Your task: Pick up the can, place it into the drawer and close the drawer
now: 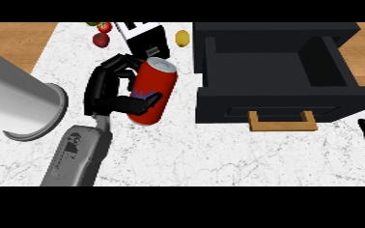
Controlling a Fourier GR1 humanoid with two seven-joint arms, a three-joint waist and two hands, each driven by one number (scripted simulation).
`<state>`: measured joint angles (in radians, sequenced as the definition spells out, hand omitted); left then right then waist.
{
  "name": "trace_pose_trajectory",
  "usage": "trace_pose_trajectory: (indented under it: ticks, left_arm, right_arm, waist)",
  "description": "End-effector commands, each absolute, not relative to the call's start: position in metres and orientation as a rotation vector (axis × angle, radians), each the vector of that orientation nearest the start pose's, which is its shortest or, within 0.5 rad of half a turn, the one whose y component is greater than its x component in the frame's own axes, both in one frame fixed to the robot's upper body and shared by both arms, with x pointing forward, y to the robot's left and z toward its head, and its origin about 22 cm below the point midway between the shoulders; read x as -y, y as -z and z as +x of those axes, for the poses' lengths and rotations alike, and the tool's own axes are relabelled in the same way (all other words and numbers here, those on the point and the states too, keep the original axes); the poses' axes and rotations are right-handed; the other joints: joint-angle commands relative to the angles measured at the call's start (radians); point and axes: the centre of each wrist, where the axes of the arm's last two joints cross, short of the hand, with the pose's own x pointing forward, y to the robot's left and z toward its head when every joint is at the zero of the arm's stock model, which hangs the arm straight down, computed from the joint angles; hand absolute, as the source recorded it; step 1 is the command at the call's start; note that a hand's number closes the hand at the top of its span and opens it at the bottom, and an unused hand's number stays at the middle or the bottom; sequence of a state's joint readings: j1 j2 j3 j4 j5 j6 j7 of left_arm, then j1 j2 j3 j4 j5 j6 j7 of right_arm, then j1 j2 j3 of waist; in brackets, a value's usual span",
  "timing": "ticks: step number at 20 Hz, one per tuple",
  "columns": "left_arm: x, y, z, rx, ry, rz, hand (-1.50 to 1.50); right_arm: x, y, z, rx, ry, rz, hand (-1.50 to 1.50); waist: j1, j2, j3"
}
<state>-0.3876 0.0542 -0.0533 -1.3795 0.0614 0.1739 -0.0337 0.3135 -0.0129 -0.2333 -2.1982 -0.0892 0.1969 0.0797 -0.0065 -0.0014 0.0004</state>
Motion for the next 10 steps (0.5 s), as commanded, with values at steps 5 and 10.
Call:
trace_pose_trajectory:
  ticks: [5, 10]
  left_arm:
    - [-0.123, -0.111, 0.348, 1.779, 0.090, -0.062, 1.50]
    - [-0.087, -0.155, 0.361, 1.789, 0.154, -0.028, 1.50]
  right_arm:
    - [0.299, -0.098, 0.135, 1.838, 0.059, -0.186, -1.50]
    - [0.305, -0.101, 0.135, 1.851, 0.052, -0.178, -1.50]
  waist:
    - [-0.004, 0.001, 0.000]
    - [-0.007, 0.001, 0.000]
